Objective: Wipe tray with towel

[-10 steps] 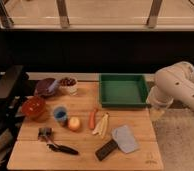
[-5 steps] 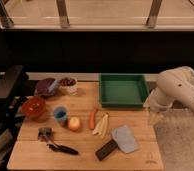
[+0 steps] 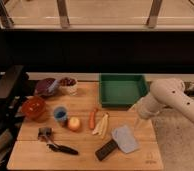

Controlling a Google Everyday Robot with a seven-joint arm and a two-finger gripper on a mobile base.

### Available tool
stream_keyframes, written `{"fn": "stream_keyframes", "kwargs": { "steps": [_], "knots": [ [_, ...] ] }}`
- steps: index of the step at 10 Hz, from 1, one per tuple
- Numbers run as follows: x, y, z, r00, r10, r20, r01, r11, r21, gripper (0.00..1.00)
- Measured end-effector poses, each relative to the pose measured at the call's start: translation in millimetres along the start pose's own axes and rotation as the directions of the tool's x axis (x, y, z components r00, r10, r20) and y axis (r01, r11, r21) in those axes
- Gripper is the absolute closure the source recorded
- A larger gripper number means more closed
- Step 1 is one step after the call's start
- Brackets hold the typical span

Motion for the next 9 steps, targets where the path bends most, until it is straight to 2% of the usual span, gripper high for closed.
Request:
{"fn": "stream_keyframes", "kwargs": {
  "steps": [2, 4, 9],
  "knots": [
    [-1.7, 2.8, 22.6, 0.999, -0.026, 0.022, 0.026, 0.999, -0.033, 0.35],
    [7.2, 8.6, 49.7, 0.999, -0.039, 0.018, 0.04, 0.997, -0.059, 0.35],
    [12.9, 9.4, 90.7, 0.997, -0.078, 0.028, 0.081, 0.993, -0.082, 0.35]
  ]
}}
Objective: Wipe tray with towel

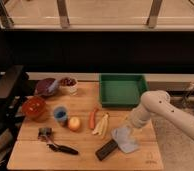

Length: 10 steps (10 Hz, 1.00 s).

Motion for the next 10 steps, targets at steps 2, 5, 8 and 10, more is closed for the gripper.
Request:
{"fn": "stream_keyframes", "kwargs": {
  "steps": [2, 5, 8, 10],
  "knots": [
    [0.6, -0.7, 13.7, 1.0, -0.001, 0.014, 0.001, 1.0, -0.011, 0.35],
    [-3.5, 2.3, 28.1, 0.999, -0.01, 0.039, 0.011, 0.999, -0.032, 0.35],
    [-3.9, 6.1, 33.4, 0.998, 0.004, 0.069, -0.001, 0.999, -0.039, 0.41],
    [-2.6, 7.9, 35.1, 0.996, 0.014, 0.084, -0.01, 0.999, -0.04, 0.52]
  ]
}}
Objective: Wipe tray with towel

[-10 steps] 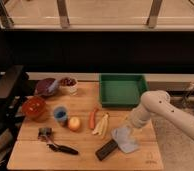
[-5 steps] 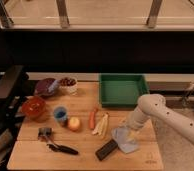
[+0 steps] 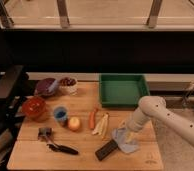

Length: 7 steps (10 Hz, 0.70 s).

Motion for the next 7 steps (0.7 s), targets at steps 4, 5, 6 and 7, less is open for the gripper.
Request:
{"fn": "stream_keyframes", "kwargs": {
  "steps": [4, 5, 6, 7],
  "knots": [
    [7.1, 3.5, -0.8, 1.0, 0.028, 0.007, -0.028, 1.0, 0.006, 0.91],
    [10.5, 3.4, -4.6, 0.999, 0.045, 0.007, -0.045, 0.999, 0.017, 0.99],
    [12.3, 1.6, -11.4, 0.998, 0.056, 0.009, -0.057, 0.998, 0.029, 1.0],
    [10.8, -1.4, -24.5, 0.998, 0.061, 0.008, -0.061, 0.997, 0.045, 1.0]
  ]
}}
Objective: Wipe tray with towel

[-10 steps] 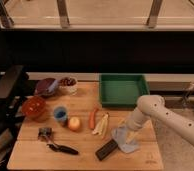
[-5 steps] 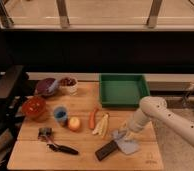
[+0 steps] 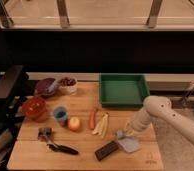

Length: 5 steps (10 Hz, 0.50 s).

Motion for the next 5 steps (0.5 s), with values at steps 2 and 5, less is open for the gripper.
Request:
{"fn": "stream_keyframes", "kwargs": {
  "steps": [2, 5],
  "knots": [
    [-6.7, -8.6, -43.5, 1.0, 0.002, -0.012, -0.002, 0.999, 0.035, 1.0],
    [-6.0, -43.4, -117.5, 0.999, 0.045, -0.021, -0.043, 0.994, 0.099, 1.0]
  ]
}}
